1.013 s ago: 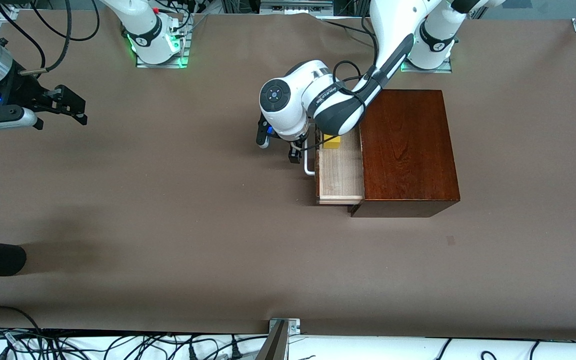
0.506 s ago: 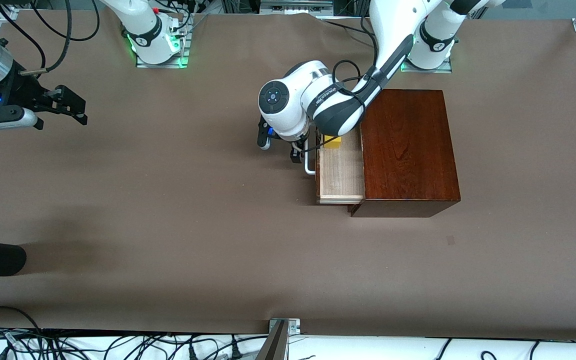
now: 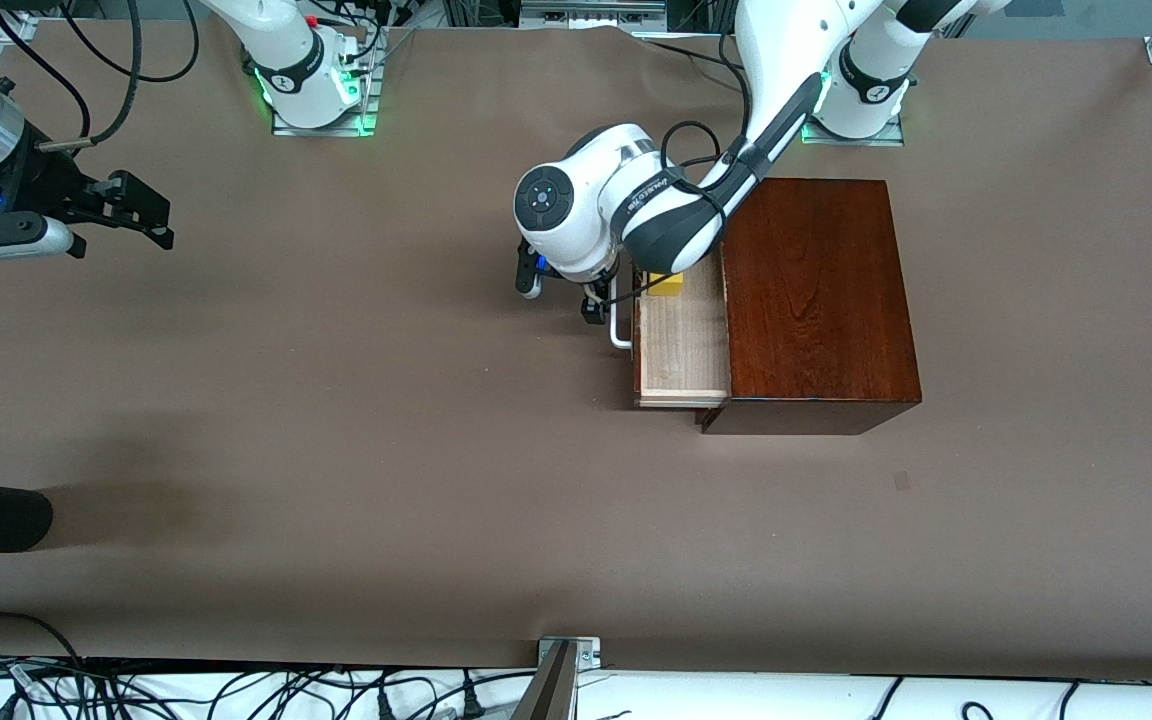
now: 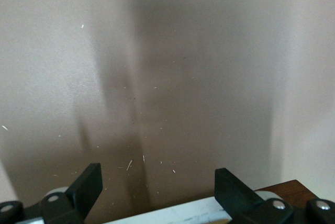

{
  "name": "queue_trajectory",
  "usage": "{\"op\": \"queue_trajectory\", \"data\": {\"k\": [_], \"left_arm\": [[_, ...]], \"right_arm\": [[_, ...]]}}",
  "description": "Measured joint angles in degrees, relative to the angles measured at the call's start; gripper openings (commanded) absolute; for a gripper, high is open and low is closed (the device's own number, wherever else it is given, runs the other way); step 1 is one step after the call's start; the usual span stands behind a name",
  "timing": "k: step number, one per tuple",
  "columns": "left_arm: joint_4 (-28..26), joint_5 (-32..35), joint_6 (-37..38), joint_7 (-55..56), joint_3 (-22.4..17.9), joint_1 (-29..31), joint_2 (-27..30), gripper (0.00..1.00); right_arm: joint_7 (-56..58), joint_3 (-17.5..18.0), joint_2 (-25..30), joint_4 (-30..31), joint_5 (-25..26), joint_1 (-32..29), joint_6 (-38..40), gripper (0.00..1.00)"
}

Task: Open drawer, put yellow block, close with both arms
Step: 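Lower the left gripper onto the drawer front beside the handle, then push the drawer shut into the box with the left gripper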

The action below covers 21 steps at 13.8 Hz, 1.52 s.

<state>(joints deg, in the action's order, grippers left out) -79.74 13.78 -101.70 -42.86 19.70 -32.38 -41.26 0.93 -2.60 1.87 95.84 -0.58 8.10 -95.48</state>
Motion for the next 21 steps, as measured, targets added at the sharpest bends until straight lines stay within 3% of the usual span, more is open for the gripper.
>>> {"op": "queue_trajectory", "data": {"k": [12, 21], "left_arm": [[0.0, 1.9, 1.8, 4.5, 0.5, -0.6, -0.1, 1.00], [-0.5, -2.4, 0.2, 4.4, -0.2, 0.0, 0.1, 1.00]], "right_arm": [[0.0, 0.0, 0.0, 0.0, 0.0, 0.0, 0.0, 1.00], [-0.1, 0.0, 0.0, 0.0, 0.0, 0.0, 0.0, 1.00]]}}
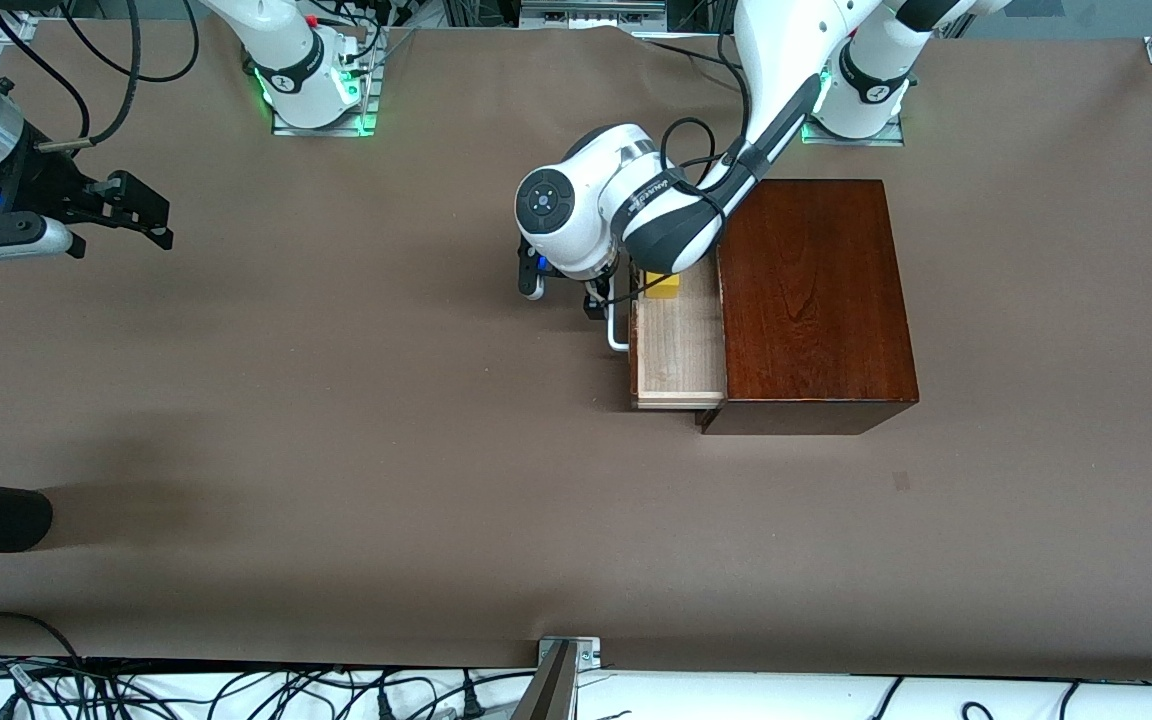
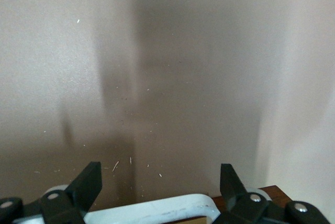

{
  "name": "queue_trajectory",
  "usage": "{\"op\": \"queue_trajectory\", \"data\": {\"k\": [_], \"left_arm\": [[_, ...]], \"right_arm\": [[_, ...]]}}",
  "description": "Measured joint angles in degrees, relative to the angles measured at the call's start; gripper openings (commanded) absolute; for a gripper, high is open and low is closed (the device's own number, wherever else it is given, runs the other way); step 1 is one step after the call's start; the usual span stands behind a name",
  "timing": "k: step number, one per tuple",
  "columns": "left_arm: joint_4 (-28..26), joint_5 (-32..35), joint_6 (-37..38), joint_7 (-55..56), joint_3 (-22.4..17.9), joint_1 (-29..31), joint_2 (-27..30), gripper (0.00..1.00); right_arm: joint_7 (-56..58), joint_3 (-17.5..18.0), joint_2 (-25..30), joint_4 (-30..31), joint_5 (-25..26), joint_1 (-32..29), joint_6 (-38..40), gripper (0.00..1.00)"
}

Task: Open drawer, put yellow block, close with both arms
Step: 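Push the drawer shut into the box with the left gripper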

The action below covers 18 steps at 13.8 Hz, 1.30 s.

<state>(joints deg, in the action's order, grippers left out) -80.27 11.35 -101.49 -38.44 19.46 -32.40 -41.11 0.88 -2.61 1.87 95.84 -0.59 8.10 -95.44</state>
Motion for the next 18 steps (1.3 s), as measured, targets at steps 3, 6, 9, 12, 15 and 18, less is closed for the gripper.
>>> {"op": "queue_trajectory", "data": {"k": [3, 6, 9, 12, 15, 18], "left_arm": [[0.0, -0.5, -0.2, -0.4, 0.2, 0.7, 0.1, 1.00], [0.0, -0.6, 0.0, -1.2, 0.2, 1.6, 0.2, 1.00], [0.0, -0.3, 0.2, -1.5, 0.3, 1.6, 0.2, 1.00], [0.1, 0.6, 1.0, -4.9, 0.4, 1.6, 0.2, 1.00], [0.1, 2.8, 4.5, -5.8, 0.3, 1.5, 0.2, 1.00], [0.0, 5.4, 6.2, -5.9, 0.5, 1.2, 0.2, 1.00]], "right_arm": [[-0.1, -0.3, 0.0, 0.0, 0.0, 0.0, 0.1, 1.00], [-0.1, -0.4, 0.0, 0.0, 0.0, 0.0, 0.1, 1.00], [-0.1, -0.4, 0.0, 0.0, 0.0, 0.0, 0.1, 1.00], [-0.1, -0.4, 0.0, 0.0, 0.0, 0.0, 0.1, 1.00], [-0.1, -0.5, 0.0, 0.0, 0.0, 0.0, 0.1, 1.00], [-0.1, -0.5, 0.0, 0.0, 0.0, 0.0, 0.1, 1.00]]}}
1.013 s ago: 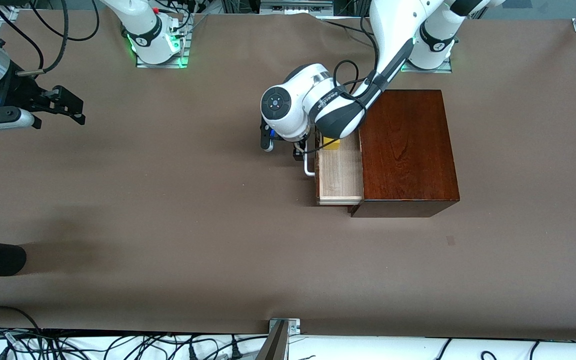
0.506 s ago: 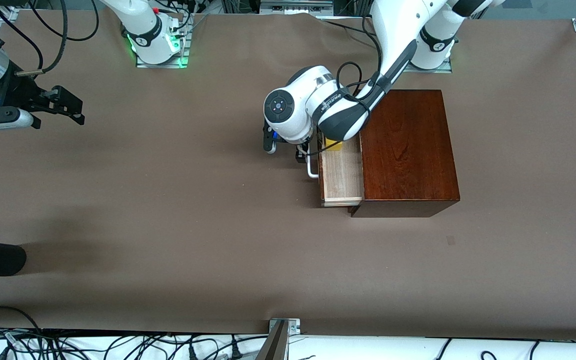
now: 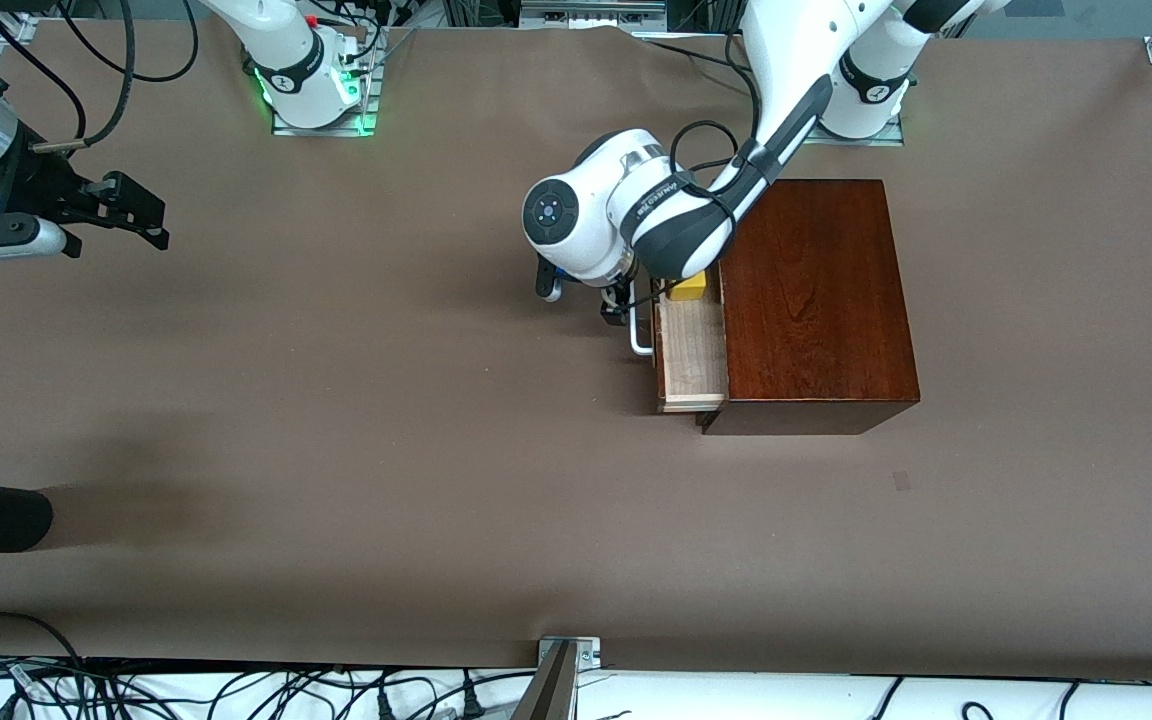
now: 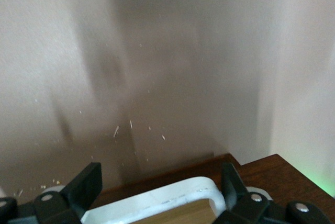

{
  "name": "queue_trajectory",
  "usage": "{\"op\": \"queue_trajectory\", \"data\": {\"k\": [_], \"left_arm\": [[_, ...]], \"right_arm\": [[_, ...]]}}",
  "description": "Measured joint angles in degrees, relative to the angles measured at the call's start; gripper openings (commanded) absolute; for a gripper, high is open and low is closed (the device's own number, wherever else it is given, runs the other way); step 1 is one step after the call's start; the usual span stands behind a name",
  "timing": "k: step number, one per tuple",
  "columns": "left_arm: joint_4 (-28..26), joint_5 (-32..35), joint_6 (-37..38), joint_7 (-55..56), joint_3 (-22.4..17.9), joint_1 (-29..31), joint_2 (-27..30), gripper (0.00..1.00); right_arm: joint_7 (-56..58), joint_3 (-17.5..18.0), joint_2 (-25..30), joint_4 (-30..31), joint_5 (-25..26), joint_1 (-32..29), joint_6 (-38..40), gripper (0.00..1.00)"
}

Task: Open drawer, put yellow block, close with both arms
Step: 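Push the drawer shut into the box with the left gripper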

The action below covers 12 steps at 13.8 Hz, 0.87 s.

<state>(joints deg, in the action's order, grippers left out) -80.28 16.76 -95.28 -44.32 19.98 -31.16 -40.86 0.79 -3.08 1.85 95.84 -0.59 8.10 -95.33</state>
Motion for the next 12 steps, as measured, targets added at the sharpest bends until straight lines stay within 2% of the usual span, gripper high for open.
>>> {"op": "queue_trajectory", "data": {"k": [12], "left_arm": [[-0.9, 5.4, 9.1, 0.0, -0.7, 0.4, 0.0, 1.00]], "right_arm": [[0.0, 0.0, 0.0, 0.0, 0.0, 0.0, 0.0, 1.00]]}}
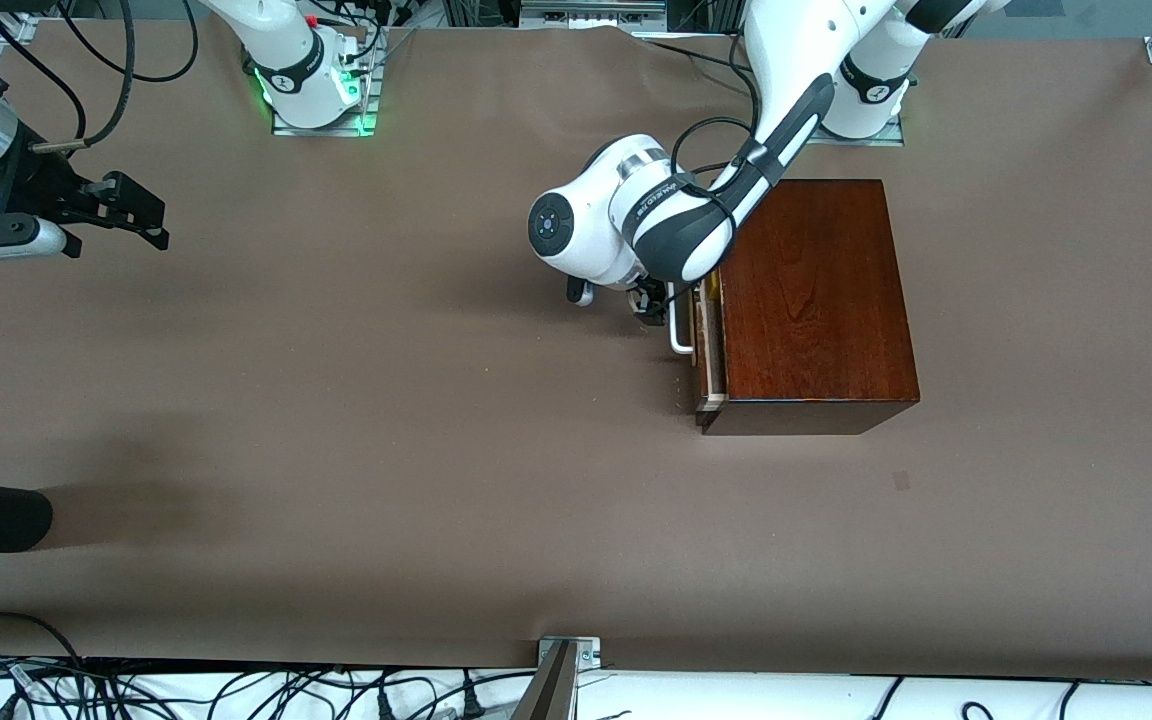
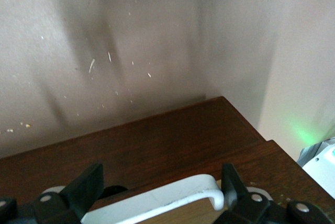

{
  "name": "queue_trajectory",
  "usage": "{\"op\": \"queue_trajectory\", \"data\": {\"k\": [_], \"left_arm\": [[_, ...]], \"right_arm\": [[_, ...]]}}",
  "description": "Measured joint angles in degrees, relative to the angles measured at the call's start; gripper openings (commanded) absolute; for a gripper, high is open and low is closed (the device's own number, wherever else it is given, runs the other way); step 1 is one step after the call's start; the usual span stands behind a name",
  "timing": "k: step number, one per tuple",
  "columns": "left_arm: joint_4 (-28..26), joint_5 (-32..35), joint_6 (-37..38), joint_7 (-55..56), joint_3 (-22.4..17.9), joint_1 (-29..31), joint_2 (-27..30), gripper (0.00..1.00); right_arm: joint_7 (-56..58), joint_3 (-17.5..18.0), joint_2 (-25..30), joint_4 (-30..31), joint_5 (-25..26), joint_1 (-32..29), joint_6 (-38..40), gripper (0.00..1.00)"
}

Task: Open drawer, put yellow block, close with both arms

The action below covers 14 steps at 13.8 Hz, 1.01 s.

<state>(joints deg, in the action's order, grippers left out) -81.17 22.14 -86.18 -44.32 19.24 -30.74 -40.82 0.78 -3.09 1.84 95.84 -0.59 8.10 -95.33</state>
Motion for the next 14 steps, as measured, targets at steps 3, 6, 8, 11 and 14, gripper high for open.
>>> {"op": "queue_trajectory", "data": {"k": [3, 6, 8, 11, 14], "left_arm": [[-0.1, 0.2, 0.9, 0.0, -0.2, 0.1, 0.0, 1.00], [-0.1, 0.3, 1.5, 0.1, -0.5, 0.1, 0.0, 1.00], [-0.1, 0.4, 1.9, 0.1, -0.6, 0.1, 0.0, 1.00], [-0.1, 0.4, 1.8, 0.3, -0.5, 0.1, 0.2, 1.00], [0.7, -0.5, 1.2, 2.2, -0.5, 0.2, 1.4, 1.00]], "right_arm": [[0.0, 0.0, 0.0, 0.0, 0.0, 0.0, 0.0, 1.00], [0.0, 0.0, 0.0, 0.0, 0.0, 0.0, 0.0, 1.00], [0.0, 0.0, 0.0, 0.0, 0.0, 0.0, 0.0, 1.00], [0.0, 0.0, 0.0, 0.0, 0.0, 0.0, 0.0, 1.00], [0.0, 0.0, 0.0, 0.0, 0.0, 0.0, 0.0, 1.00]]}}
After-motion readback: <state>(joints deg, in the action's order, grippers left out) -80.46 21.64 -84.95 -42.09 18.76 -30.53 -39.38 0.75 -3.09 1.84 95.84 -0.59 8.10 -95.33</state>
